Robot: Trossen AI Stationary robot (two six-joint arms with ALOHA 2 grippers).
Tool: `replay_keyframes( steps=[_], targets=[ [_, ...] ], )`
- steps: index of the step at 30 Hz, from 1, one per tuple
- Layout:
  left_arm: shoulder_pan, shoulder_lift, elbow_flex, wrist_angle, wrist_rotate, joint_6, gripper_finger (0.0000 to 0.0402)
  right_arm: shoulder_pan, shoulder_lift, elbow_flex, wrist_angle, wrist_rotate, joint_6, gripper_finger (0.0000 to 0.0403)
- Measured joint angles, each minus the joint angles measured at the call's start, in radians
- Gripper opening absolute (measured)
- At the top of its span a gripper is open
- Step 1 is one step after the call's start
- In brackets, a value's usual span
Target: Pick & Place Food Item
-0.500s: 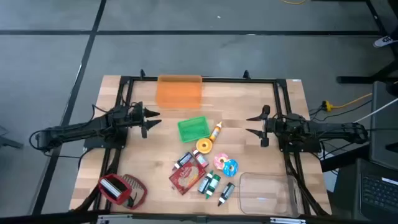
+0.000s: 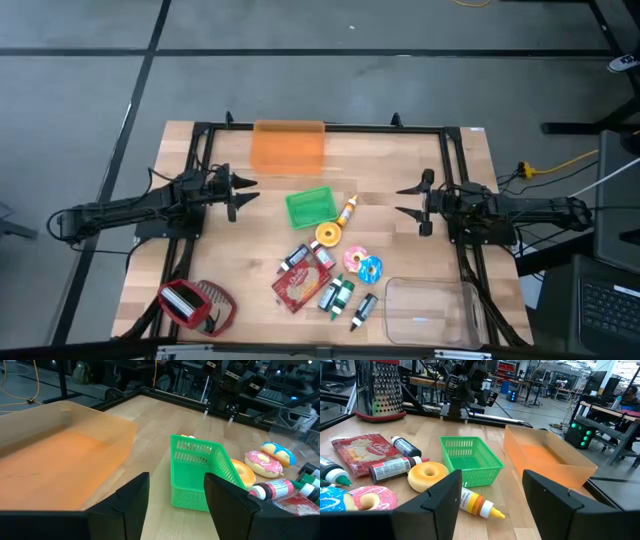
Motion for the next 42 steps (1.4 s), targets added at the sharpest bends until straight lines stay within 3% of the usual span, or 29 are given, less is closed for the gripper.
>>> replay_keyframes(
  steps=[42],
  targets=[
    [0.000,0.000,0.000,0.000,0.000,0.000,0.0185,0.000,0.000,0.000,0.042,0.000,0.005,0.0213]
  ],
)
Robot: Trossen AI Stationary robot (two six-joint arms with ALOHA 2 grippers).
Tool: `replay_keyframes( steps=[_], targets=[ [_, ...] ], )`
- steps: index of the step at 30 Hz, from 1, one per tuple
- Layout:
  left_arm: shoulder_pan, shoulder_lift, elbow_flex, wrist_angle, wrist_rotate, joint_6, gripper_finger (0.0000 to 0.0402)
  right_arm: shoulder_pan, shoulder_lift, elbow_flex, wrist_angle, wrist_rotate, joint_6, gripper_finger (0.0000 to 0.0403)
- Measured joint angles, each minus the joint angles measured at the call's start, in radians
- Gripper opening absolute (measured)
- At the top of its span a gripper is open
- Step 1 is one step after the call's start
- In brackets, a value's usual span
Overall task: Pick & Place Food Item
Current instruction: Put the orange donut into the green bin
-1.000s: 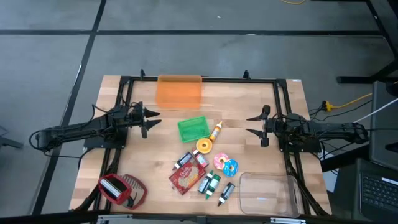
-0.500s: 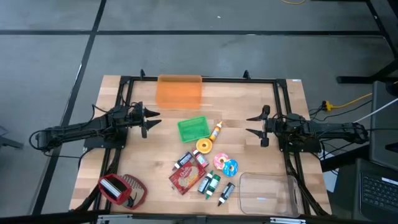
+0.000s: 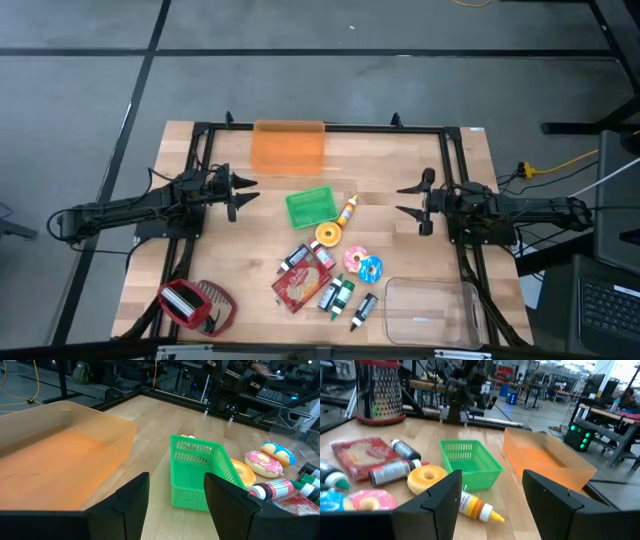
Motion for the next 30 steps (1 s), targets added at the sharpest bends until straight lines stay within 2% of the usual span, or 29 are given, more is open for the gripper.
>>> replay_keyframes(
  steps=[9,12,14,16,21,30],
  targets=[
    [0.001,0.000,0.000,0.021,-0.004,0.000,0.0185,0.000,0.000,0.000,0.213,-0.061,0.158,0.0213],
    [0.001,0.000,0.000,0.039,-0.061,0.000,0.0185,0.000,0.000,0.000,0.231,-0.054,0.155,0.0213],
    [0.001,0.000,0.000,0.066,-0.112,0.008,0.0185,0.000,0.001,0.001,0.265,-0.002,0.142,0.0213],
    [0.001,0.000,0.000,0.121,-0.161,0.054,0.0185,0.000,0.002,0.001,0.269,0.050,0.169,0.0213],
    [0.001,-0.001,0.000,0.314,-0.168,0.122,0.0185,0.000,0.002,0.001,0.279,0.088,0.209,0.0213],
    [0.001,-0.002,0.000,0.613,-0.204,0.045,0.0185,0.000,0.002,0.001,0.280,0.209,0.202,0.0213]
  ],
)
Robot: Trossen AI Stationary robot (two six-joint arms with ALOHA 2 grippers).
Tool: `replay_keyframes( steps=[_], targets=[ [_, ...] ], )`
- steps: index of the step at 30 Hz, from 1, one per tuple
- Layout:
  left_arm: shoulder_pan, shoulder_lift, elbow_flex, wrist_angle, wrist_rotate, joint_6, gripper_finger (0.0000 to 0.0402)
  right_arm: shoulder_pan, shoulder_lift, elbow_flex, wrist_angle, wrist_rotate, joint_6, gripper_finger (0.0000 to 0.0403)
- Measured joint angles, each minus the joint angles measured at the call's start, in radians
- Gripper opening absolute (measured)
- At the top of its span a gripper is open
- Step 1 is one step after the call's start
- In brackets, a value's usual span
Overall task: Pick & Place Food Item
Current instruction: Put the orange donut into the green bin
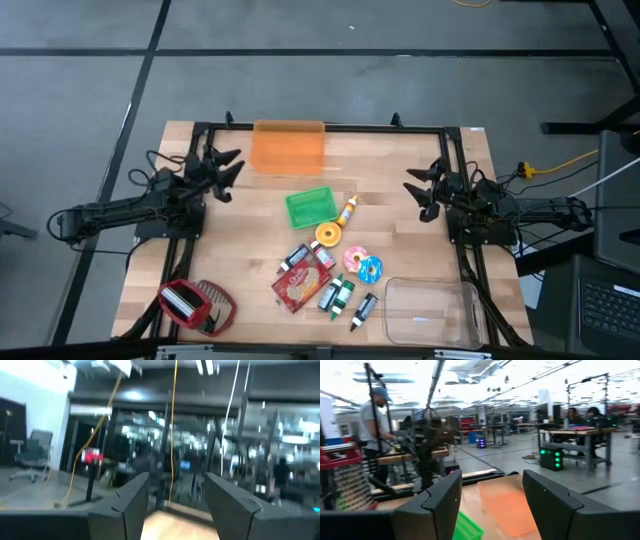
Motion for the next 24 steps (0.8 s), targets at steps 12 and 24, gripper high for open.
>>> replay_keyframes(
  steps=[12,24],
  targets=[
    [0.000,0.000,0.000,0.061,-0.087,0.006,0.0185,0.000,0.000,0.000,0.001,0.058,-0.023,0.0213],
    [0.000,-0.001,0.000,0.014,-0.381,0.027,0.0185,0.000,0.000,0.000,0.026,0.107,-0.080,0.0213]
  ],
)
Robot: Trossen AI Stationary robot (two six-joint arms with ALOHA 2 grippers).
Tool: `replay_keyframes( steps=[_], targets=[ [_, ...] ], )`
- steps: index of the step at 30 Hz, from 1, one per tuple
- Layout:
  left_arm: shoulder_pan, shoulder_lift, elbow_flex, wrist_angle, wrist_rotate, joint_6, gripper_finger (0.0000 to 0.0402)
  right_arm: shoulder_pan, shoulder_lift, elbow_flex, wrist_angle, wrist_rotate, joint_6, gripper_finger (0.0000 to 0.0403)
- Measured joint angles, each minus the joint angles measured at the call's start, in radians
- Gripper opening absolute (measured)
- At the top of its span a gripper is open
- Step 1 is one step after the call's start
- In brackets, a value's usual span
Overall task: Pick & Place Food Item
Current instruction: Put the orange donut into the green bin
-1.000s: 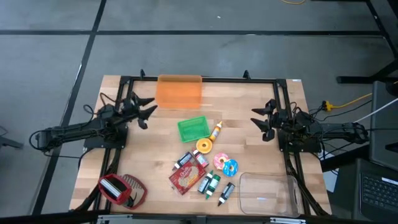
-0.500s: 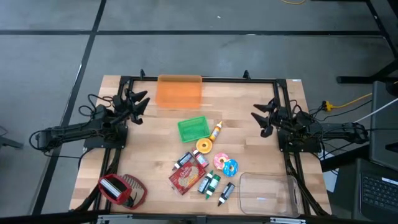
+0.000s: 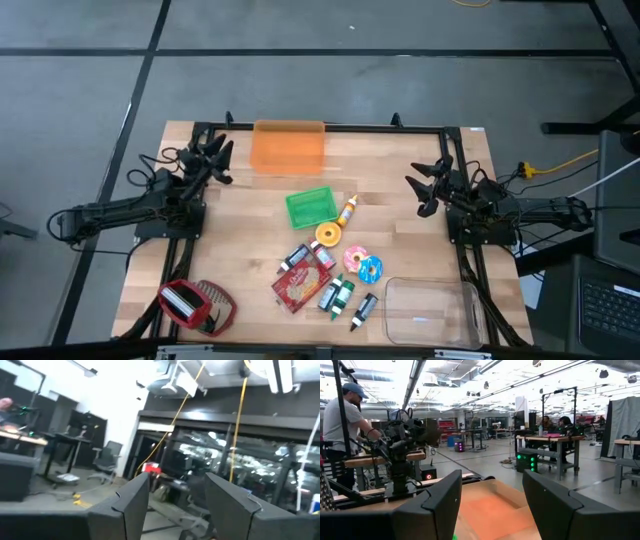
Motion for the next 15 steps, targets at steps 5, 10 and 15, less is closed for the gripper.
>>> replay_keyframes(
  steps=[5,10,15],
  targets=[
    [0.000,0.000,0.000,-0.028,-0.079,-0.003,0.0185,0.000,0.000,0.000,0.000,0.014,-0.002,0.0213],
    [0.000,0.000,0.000,-0.158,0.074,0.020,0.0185,0.000,0.000,-0.001,0.021,0.082,-0.048,0.0213],
    [0.000,0.000,0.000,-0.241,0.241,0.011,0.0185,0.000,0.000,-0.001,0.073,0.015,0.064,0.0213]
  ],
)
